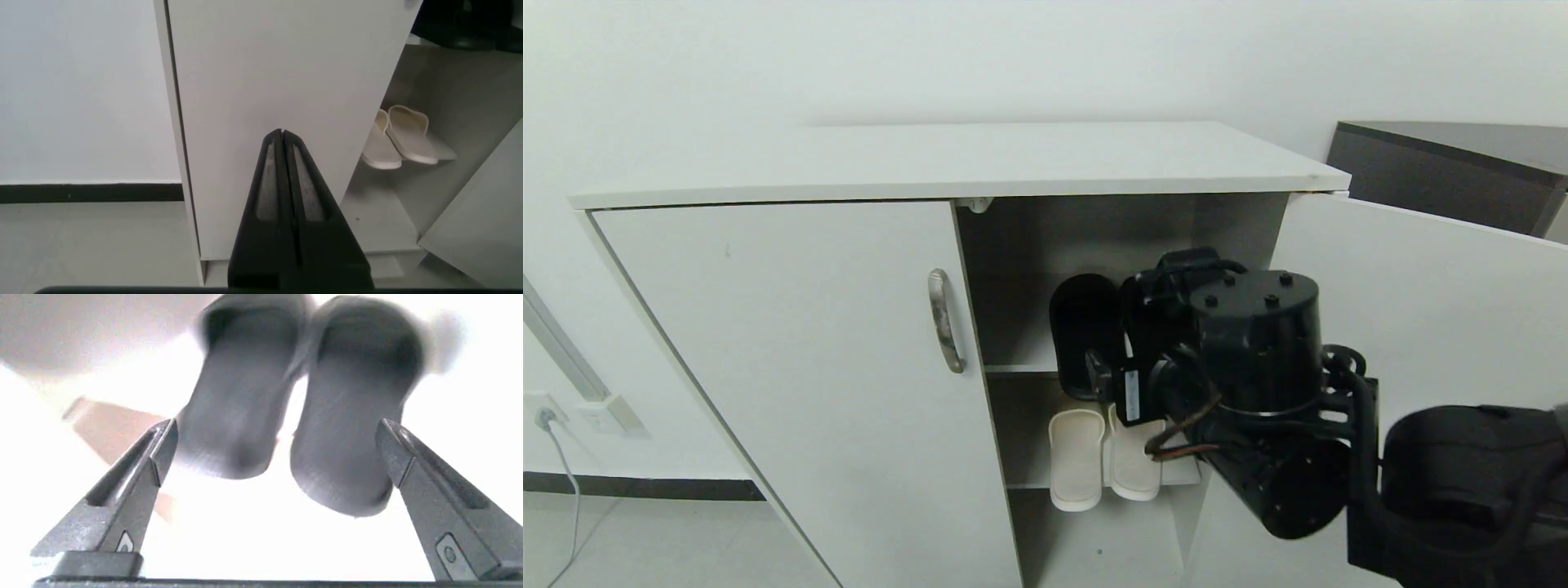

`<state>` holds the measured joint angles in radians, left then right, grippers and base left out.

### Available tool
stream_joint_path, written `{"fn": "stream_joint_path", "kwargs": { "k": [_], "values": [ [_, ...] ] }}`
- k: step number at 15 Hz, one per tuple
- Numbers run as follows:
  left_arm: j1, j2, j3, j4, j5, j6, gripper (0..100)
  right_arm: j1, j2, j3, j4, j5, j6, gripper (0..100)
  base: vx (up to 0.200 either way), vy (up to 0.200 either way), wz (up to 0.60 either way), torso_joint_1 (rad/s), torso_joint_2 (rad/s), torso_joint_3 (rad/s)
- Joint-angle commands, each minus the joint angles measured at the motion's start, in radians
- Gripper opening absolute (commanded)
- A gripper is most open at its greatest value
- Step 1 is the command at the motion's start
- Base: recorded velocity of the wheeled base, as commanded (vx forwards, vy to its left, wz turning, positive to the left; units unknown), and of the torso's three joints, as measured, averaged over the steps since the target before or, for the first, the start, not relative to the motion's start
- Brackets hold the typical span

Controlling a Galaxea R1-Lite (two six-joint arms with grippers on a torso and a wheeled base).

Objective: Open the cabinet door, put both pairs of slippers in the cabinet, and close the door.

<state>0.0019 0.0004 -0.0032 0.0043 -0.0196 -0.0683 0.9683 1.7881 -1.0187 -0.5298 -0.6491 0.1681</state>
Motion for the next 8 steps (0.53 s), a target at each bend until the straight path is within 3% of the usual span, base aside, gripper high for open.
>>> {"fn": "stream_joint_path", "kwargs": {
  "k": [1, 3, 4, 8],
  "values": [
    [0.001, 0.001, 0.000, -0.001, 0.000, -0.001, 0, 0.035, -0.078, 0.134, -0.062, 0.055, -0.002, 100, 0.000, 0.000, 0.00, 0.000, 0.00, 0.000],
    [0.000, 0.000, 0.000, 0.000, 0.000, -0.001, 0, 0.035, -0.078, 0.164, -0.073, 0.077, -0.004, 100, 0.000, 0.000, 0.00, 0.000, 0.00, 0.000],
    [0.000, 0.001, 0.000, 0.000, 0.000, -0.001, 0, 0.035, -0.078, 0.166, -0.073, 0.080, -0.004, 0, 0.000, 0.000, 0.00, 0.000, 0.00, 0.000],
    [0.000, 0.001, 0.000, 0.000, 0.000, -0.001, 0, 0.035, -0.075, 0.178, -0.073, 0.077, -0.007, 0, 0.000, 0.000, 0.00, 0.000, 0.00, 0.000]
  ]
}}
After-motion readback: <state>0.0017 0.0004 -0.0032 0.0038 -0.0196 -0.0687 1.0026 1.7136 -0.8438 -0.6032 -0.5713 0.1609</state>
